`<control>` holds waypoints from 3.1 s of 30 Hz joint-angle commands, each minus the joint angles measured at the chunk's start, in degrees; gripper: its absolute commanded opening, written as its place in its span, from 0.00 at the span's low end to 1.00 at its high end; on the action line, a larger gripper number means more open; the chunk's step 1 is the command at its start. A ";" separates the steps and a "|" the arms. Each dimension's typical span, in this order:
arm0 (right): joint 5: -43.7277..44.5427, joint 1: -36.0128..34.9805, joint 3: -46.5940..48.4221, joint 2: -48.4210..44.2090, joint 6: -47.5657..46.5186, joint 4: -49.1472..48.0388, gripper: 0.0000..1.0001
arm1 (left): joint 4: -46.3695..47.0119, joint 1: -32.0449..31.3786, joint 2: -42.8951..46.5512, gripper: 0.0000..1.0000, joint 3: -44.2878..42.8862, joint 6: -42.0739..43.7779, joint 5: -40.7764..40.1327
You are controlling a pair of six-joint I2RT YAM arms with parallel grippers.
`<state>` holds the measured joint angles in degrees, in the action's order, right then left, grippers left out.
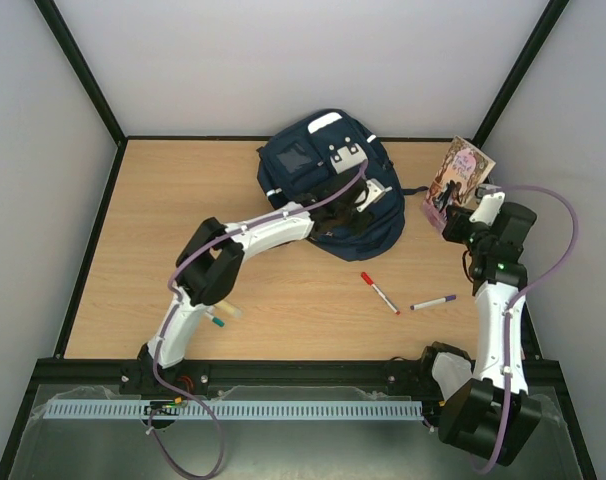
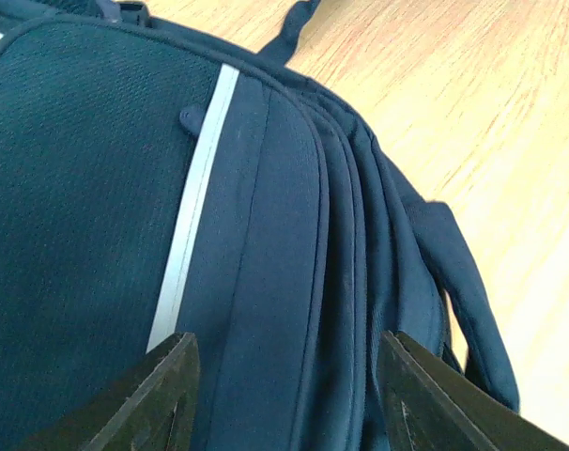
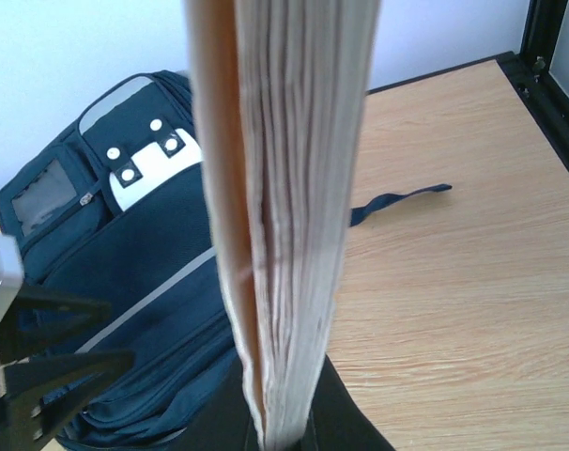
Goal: Pack the student bag
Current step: Place the book in the student bag.
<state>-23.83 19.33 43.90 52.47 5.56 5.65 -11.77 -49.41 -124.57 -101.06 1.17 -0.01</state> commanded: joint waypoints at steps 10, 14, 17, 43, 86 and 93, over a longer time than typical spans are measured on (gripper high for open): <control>-0.22 0.71 -1.28 0.21 -0.61 -2.37 0.01 | -7.47 -1.19 -11.80 0.45 -12.35 1.42 4.19; -0.60 0.78 -1.25 0.53 -0.55 -2.28 0.01 | -7.89 -1.16 -13.83 0.47 -13.63 1.00 3.51; -0.56 0.79 -1.27 0.53 -0.59 -2.22 0.01 | -8.96 -1.15 -15.87 0.43 -15.44 0.63 2.20; -3.95 0.83 -1.35 0.61 0.19 -2.05 0.01 | -4.88 3.98 25.87 0.02 27.28 -3.65 -7.95; -9.46 0.88 -1.36 0.68 0.37 -1.52 0.01 | -8.13 -6.23 14.64 0.56 25.46 2.63 -11.42; -9.81 0.80 -1.36 1.11 0.37 -1.52 0.01 | -8.69 -6.23 13.54 0.20 21.52 2.28 -14.61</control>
<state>-31.90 19.88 42.68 53.47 5.61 5.61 -19.84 -55.75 -110.52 -76.31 3.42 -10.70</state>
